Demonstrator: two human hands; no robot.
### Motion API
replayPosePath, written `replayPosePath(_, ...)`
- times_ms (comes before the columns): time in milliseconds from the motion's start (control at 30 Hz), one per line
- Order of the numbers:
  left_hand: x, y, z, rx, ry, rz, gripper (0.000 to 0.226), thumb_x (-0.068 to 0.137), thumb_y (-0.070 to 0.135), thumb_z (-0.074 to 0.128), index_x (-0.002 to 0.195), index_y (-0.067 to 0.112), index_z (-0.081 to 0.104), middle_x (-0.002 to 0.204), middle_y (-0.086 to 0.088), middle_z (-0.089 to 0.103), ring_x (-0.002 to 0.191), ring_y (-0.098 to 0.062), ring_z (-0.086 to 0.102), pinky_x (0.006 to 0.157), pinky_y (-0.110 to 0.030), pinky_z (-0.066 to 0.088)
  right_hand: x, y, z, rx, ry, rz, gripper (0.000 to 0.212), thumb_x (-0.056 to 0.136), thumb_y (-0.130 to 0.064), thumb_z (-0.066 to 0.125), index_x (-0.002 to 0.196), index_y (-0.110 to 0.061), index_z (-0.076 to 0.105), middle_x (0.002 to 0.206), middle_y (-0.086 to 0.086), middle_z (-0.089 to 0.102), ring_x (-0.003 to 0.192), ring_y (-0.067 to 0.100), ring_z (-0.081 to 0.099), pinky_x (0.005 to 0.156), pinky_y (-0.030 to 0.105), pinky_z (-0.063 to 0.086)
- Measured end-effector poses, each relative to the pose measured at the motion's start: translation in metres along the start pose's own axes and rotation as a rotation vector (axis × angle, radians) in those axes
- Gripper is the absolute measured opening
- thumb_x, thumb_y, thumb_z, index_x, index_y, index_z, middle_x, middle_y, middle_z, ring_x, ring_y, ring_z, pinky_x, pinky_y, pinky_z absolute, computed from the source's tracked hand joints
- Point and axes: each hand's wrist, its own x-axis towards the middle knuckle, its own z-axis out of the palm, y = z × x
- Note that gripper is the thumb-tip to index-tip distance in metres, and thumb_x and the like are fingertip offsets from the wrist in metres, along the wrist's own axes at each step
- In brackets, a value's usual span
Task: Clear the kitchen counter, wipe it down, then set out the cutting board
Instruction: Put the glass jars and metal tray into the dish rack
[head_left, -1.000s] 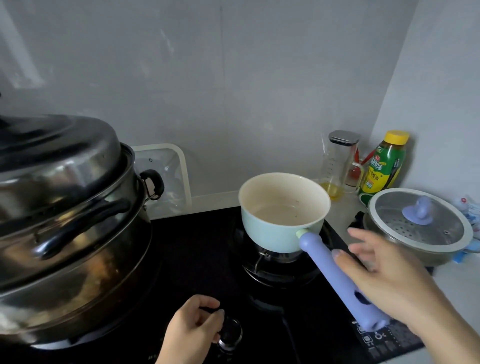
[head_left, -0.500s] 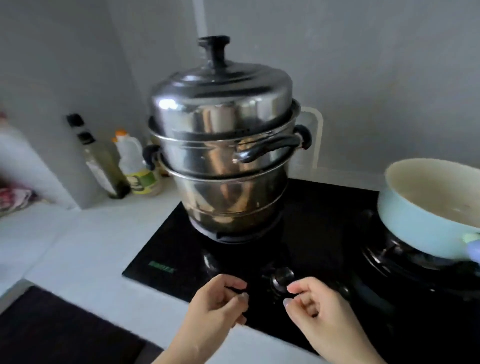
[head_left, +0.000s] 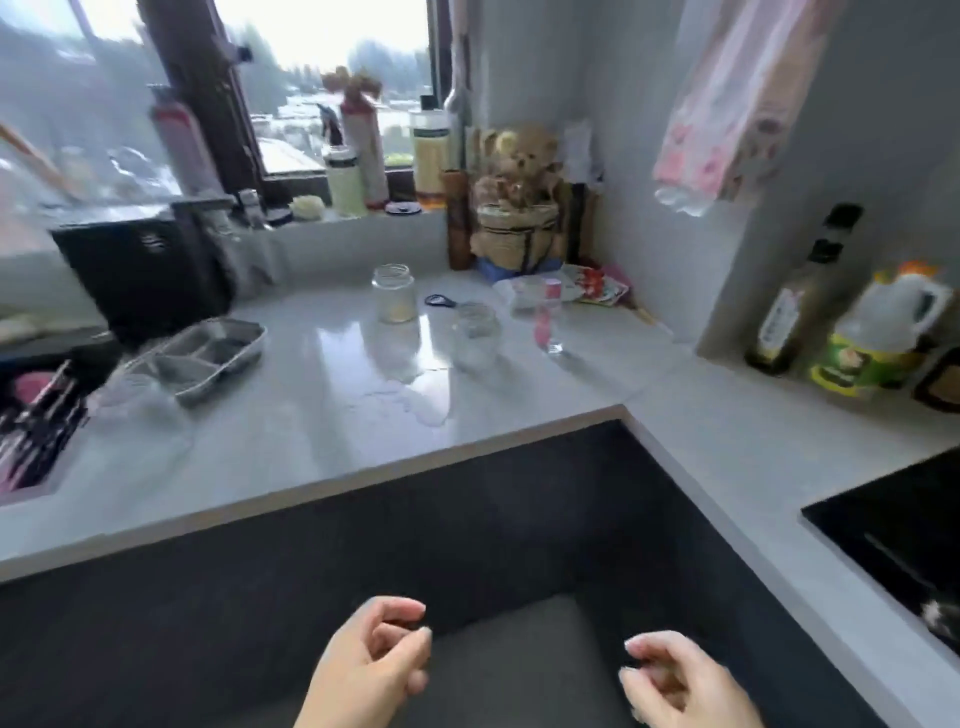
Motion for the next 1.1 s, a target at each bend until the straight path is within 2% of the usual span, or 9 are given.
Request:
replayPosePath(67, 0.004, -0.012, -0.05, -0.031, 0.108, -0.021, 0.01, 0.078, -0.003, 0.062, 0.081, 0.006, 0.063, 0.063, -0.02, 0.064, 0.05, -0.023, 0.056, 0.055, -0.031, 0.042, 0.002, -0.029, 0.038, -0.004, -0.061, -0.057, 0.019, 0.064, -0.005, 0.076, 0.067, -0.02, 0.064, 0.053, 0.006, 0.065, 0.056, 0.024, 0.066, 0.059, 0.011, 0.045)
replayPosePath(200, 0.016, -0.029, -0.102, -0.05, 0.222, -0.064, 0.011, 0.075, -0.004, 0.066, 0.078, 0.007, 0.064, 0.059, -0.015, 0.067, 0.049, -0.027, 0.062, 0.058, -0.034, 0.049, 0.01, -0.068, 0.09, -0.007, -0.144, -0.127, 0.021, 0.063, -0.006, 0.077, 0.069, -0.021, 0.063, 0.053, 0.004, 0.065, 0.052, 0.016, 0.062, 0.059, 0.008, 0.045)
replayPosePath(367, 0.046, -0.028, -0.123, -0.042, 0.337, -0.093, 0.018, 0.07, -0.007, 0.069, 0.08, 0.007, 0.064, 0.064, -0.018, 0.066, 0.067, -0.033, 0.066, 0.067, -0.032, 0.049, 0.047, -0.098, 0.119, 0.013, -0.145, -0.151, 0.023, 0.062, -0.003, 0.078, 0.068, -0.02, 0.064, 0.057, 0.005, 0.066, 0.059, 0.014, 0.066, 0.057, 0.006, 0.045)
replayPosePath(533, 0.098, -0.013, -0.148, -0.015, 0.535, -0.082, 0.032, 0.065, -0.001, 0.075, 0.085, 0.018, 0.059, 0.072, -0.01, 0.068, 0.073, -0.023, 0.065, 0.073, -0.031, 0.045, 0.115, -0.129, 0.15, 0.095, -0.166, -0.212, 0.025, 0.06, 0.003, 0.078, 0.067, -0.017, 0.066, 0.052, 0.006, 0.066, 0.049, 0.008, 0.063, 0.061, 0.003, 0.044)
replayPosePath(700, 0.156, 0.003, -0.174, 0.03, 0.692, -0.153, 0.055, 0.062, 0.004, 0.079, 0.108, 0.016, 0.053, 0.094, -0.007, 0.063, 0.098, -0.03, 0.056, 0.094, -0.041, 0.041, 0.182, -0.169, 0.192, 0.237, -0.264, -0.309, 0.029, 0.058, 0.006, 0.076, 0.065, -0.019, 0.066, 0.055, -0.005, 0.069, 0.044, 0.002, 0.06, 0.05, -0.001, 0.043)
replayPosePath(800, 0.184, 0.012, -0.188, 0.091, 0.762, -0.15, 0.082, 0.051, 0.031, 0.076, 0.124, 0.01, 0.046, 0.114, -0.014, 0.055, 0.112, -0.03, 0.047, 0.096, -0.04, 0.037, 0.206, -0.196, 0.215, 0.211, -0.372, -0.42, 0.03, 0.059, 0.0, 0.077, 0.067, -0.027, 0.065, 0.052, -0.013, 0.067, 0.043, 0.002, 0.058, 0.046, 0.004, 0.044)
replayPosePath(900, 0.206, 0.015, -0.202, 0.123, 0.846, -0.229, 0.087, 0.059, 0.03, 0.076, 0.133, 0.014, 0.034, 0.137, -0.013, 0.039, 0.128, -0.032, 0.032, 0.109, -0.046, 0.027, 0.22, -0.225, 0.24, 0.147, -0.502, -0.535, 0.032, 0.064, -0.011, 0.075, 0.076, -0.036, 0.059, 0.061, -0.012, 0.067, 0.06, -0.002, 0.062, 0.054, 0.007, 0.045)
replayPosePath(1033, 0.223, 0.005, -0.221, 0.18, 0.981, -0.297, 0.097, 0.063, 0.019, 0.08, 0.14, 0.017, 0.021, 0.146, -0.014, 0.022, 0.131, -0.035, 0.024, 0.108, -0.045, 0.023, 0.225, -0.255, 0.276, 0.072, -0.593, -0.63, 0.039, 0.068, -0.019, 0.073, 0.083, -0.045, 0.049, 0.076, -0.01, 0.065, 0.091, -0.006, 0.055, 0.064, 0.009, 0.046)
replayPosePath(1100, 0.231, -0.001, -0.232, 0.205, 1.023, -0.338, 0.103, 0.06, 0.022, 0.082, 0.141, 0.016, 0.018, 0.148, -0.014, 0.019, 0.131, -0.036, 0.023, 0.108, -0.044, 0.023, 0.224, -0.266, 0.294, 0.011, -0.623, -0.659, 0.039, 0.069, -0.025, 0.072, 0.088, -0.046, 0.045, 0.084, -0.014, 0.063, 0.088, 0.0, 0.058, 0.07, 0.01, 0.046)
